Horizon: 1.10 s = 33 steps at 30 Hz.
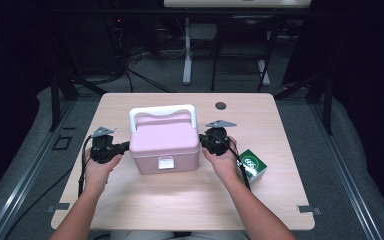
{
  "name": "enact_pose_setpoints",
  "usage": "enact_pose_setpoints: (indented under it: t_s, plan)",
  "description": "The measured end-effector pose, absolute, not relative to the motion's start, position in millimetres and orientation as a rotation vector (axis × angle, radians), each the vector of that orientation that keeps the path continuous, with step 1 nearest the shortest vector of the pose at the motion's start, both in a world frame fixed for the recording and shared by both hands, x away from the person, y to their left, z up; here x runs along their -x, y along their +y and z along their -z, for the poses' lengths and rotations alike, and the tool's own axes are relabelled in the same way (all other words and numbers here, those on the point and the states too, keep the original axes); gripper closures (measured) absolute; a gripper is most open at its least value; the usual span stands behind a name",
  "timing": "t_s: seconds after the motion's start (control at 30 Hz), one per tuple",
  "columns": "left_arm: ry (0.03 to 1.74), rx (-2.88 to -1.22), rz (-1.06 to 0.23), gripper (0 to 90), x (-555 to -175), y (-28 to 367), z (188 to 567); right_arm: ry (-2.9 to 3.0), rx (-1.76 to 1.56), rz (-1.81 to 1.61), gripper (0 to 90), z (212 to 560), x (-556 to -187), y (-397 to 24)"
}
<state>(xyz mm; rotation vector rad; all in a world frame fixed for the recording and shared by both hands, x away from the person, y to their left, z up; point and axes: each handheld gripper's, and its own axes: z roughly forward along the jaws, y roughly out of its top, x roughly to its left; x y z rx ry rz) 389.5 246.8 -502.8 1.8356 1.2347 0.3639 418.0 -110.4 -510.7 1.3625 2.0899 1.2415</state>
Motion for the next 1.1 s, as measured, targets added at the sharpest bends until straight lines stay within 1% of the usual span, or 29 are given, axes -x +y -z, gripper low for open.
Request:
enact_pose_setpoints:
  t_s: [0.2, 0.33, 0.37, 0.4, 0.47, 0.53, 0.67, 0.77, 0.9, 1.1]
  plan:
    - [1.231, -1.886, -0.386, 89.9, -377, 245, 499, 2.125, -1.340, -1.233, 90.0, 507, -405, -111]
    - [1.218, -1.934, -0.401, 90.0, -359, 246, 496, 2.170, -1.312, -1.234, 90.0, 504, -380, -113]
    - [1.218, -1.934, -0.401, 90.0, -359, 246, 496, 2.170, -1.312, -1.234, 90.0, 504, -380, -113]
    - [1.211, -1.941, -0.402, 90.0, -354, 247, 496, 2.197, -1.278, -1.231, 90.0, 503, -365, -113]
    - [1.204, -1.930, -0.403, 90.0, -346, 248, 498, 2.203, -1.264, -1.229, 90.0, 502, -360, -114]
    - [1.186, -1.918, -0.373, 90.0, -335, 250, 500, 2.220, -1.237, -1.241, 90.0, 503, -340, -117]
    - [1.166, -1.914, -0.338, 90.0, -325, 249, 502, 2.225, -1.234, -1.248, 90.0, 503, -326, -121]
    - [1.144, -1.931, -0.338, 90.0, -316, 247, 502, 2.239, -1.225, -1.268, 90.0, 504, -314, -127]
    - [1.122, -1.941, -0.302, 90.0, -306, 244, 502, 2.253, -1.206, -1.265, 90.0, 503, -303, -133]
    - [1.107, -1.961, -0.294, 90.0, -298, 241, 500, 2.270, -1.214, -1.261, 90.0, 502, -293, -138]
